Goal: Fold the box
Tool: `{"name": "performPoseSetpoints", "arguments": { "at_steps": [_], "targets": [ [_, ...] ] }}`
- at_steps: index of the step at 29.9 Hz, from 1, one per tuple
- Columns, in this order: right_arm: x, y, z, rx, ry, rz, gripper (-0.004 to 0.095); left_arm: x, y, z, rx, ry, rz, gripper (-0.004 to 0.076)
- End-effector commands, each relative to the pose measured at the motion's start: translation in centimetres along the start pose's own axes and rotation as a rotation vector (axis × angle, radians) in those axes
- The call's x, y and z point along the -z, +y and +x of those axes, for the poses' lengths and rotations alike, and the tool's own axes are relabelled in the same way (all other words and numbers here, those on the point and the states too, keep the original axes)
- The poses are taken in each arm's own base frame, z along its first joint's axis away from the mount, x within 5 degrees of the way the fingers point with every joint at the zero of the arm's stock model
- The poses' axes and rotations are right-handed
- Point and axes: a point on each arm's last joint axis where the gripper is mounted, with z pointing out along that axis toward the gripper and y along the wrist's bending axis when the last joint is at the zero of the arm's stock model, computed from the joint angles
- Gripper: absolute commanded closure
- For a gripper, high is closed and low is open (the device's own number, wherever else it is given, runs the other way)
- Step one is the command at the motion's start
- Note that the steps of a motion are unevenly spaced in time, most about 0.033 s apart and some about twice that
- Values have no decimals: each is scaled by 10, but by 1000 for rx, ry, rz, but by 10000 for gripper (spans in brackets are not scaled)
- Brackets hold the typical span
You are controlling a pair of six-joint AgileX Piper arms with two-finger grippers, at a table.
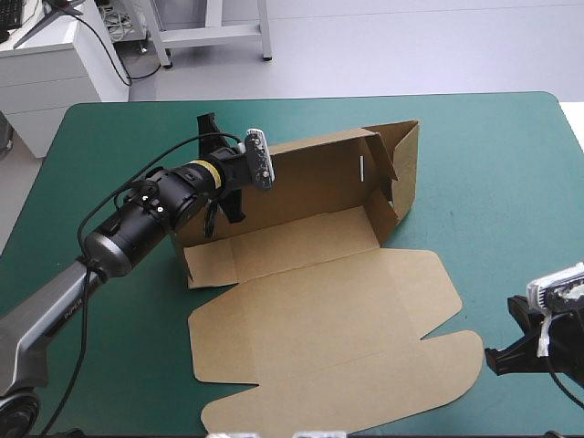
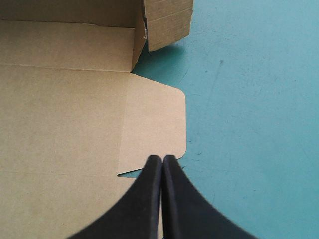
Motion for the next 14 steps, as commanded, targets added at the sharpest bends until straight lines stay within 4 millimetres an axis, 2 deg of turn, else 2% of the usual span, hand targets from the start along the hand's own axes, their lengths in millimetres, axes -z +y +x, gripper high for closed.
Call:
{"name": "performPoseSetpoints", "arguments": {
  "at_steps": [1,9,14],
  "targets": [
    [6,-1,-11,-3,-81,3,927,12,7,-8,-42,-113,-121,732],
    [6,0,-11,-43,-81,-2,927,12,-31,0,-137,-281,-193,732],
    [6,0,-11,-56,-82,-3,927,9,-45,7,-151,-274,-161,732]
  ]
}}
